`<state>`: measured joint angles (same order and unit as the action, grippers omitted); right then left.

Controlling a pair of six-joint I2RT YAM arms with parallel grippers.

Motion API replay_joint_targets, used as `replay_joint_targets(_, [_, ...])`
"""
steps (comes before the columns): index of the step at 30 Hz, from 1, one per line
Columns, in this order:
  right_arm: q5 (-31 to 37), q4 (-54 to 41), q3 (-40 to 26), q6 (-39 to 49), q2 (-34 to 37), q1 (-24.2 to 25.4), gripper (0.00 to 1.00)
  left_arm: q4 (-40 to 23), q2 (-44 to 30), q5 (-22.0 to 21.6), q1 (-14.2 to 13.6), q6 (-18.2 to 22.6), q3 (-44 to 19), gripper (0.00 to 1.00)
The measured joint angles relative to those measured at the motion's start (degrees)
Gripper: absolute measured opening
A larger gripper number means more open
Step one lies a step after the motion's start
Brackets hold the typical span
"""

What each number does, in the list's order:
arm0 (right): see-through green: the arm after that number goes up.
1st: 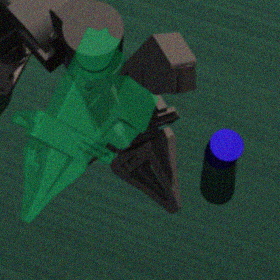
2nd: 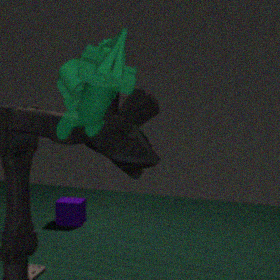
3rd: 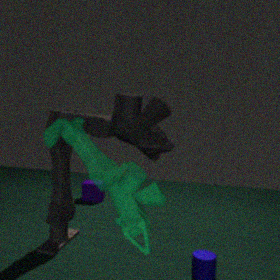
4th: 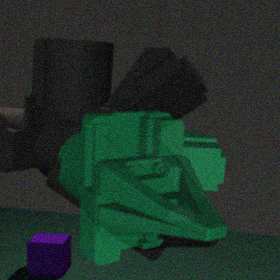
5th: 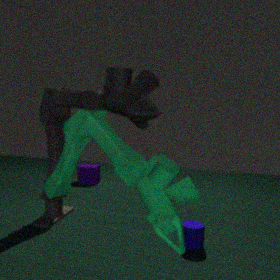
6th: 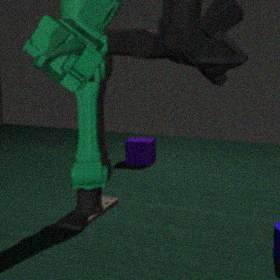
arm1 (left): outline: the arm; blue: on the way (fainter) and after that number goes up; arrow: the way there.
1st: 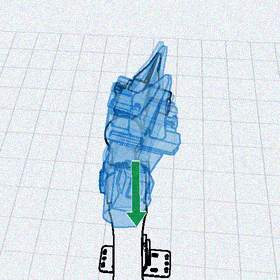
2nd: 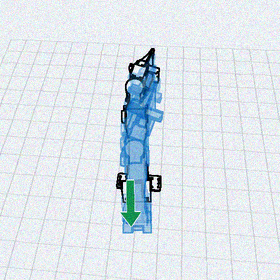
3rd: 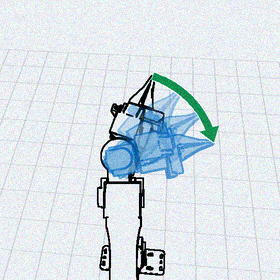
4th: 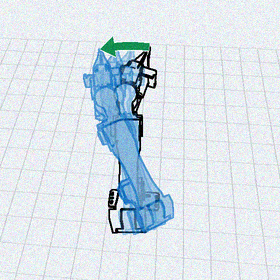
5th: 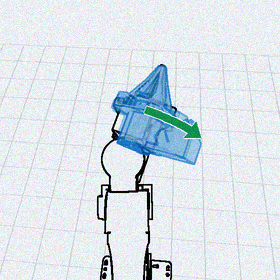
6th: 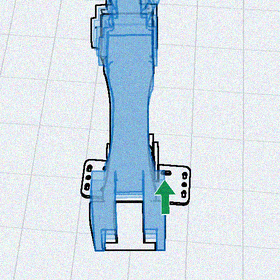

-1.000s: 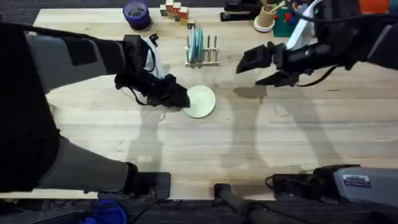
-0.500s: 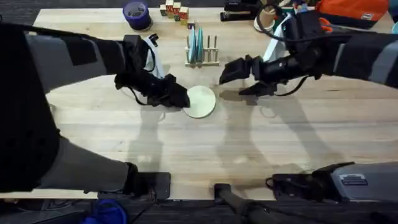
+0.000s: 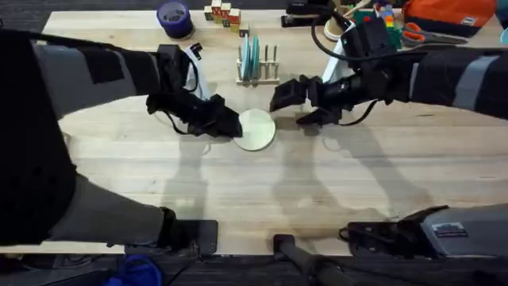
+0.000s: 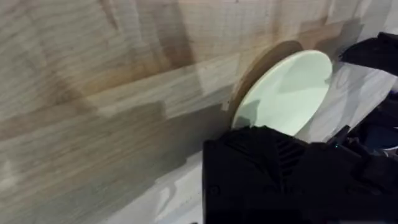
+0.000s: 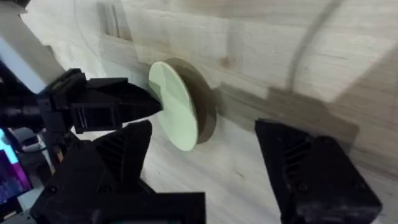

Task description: Pick up the plates from the table one by one and place each into a slot on the dish rack.

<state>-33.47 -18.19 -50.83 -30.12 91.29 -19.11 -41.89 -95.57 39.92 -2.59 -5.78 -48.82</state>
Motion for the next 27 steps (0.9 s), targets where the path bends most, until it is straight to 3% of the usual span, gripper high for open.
replay_joint_targets(27, [1.8, 0.4, 0.0, -1.6, 0.4, -2.6, 0.995, 0.0, 0.0, 0.0, 0.0, 0.0, 0.0, 0.041])
